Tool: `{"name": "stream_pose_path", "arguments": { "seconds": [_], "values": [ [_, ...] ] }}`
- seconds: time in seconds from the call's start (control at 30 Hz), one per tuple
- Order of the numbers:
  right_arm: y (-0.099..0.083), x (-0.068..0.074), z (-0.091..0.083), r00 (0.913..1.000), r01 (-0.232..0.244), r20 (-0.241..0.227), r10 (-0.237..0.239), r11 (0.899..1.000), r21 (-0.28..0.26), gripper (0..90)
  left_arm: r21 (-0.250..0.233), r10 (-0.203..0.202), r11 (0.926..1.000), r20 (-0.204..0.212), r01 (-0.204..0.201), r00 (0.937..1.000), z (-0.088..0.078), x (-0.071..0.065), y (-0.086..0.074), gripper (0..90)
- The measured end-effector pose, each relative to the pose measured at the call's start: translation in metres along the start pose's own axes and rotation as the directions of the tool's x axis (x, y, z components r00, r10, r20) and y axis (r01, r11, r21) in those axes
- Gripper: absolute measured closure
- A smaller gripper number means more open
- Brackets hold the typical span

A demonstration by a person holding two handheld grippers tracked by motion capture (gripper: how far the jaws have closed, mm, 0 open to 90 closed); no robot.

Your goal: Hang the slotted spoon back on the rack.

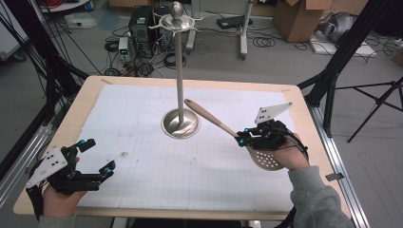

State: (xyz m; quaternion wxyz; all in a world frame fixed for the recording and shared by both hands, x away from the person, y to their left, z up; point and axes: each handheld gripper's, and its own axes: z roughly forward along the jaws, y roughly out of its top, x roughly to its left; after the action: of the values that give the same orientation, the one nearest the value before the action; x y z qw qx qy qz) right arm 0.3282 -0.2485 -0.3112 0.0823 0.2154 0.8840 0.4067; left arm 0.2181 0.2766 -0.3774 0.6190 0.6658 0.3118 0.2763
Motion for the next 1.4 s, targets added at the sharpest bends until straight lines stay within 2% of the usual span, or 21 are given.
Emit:
{"name": "stream_pose_path", "arguments": {
  "seconds": [0.3, 0.6, 1.03, 1.2, 1.4],
  "values": [
    [0.012, -0.006, -0.017, 0.9997, 0.016, 0.019, -0.016, 1.0, -0.005, 78.4, 0.006, -0.004, 1.0, 0.009, 0.004, 1.0, 0.002, 0.0, -0.001, 1.7],
    [0.019, -0.011, -0.031, 0.9997, 0.004, 0.024, -0.003, 1.0, -0.014, 78.4, 0.006, -0.007, 1.0, 0.018, 0.007, 0.9998, 0.006, 0.0, -0.001, 1.7],
    [0.03, -0.018, -0.048, 0.9995, -0.01, 0.029, 0.012, 0.997, -0.074, 78.4, 0.017, -0.008, 0.9998, 0.025, 0.008, 0.9996, 0.01, 0.0, -0.002, 1.7],
    [0.036, -0.02, -0.056, 0.9987, -0.004, 0.05, 0.009, 0.995, -0.101, 78.4, 0.015, -0.009, 0.9999, 0.026, 0.009, 0.9996, 0.01, 0.0, -0.003, 1.7],
    [0.041, -0.02, -0.063, 0.9982, 0.001, 0.059, 0.005, 0.995, -0.099, 78.4, 0.013, -0.011, 0.9999, 0.021, 0.011, 0.9997, 0.008, 0.003, -0.003, 1.8]
  ]
}}
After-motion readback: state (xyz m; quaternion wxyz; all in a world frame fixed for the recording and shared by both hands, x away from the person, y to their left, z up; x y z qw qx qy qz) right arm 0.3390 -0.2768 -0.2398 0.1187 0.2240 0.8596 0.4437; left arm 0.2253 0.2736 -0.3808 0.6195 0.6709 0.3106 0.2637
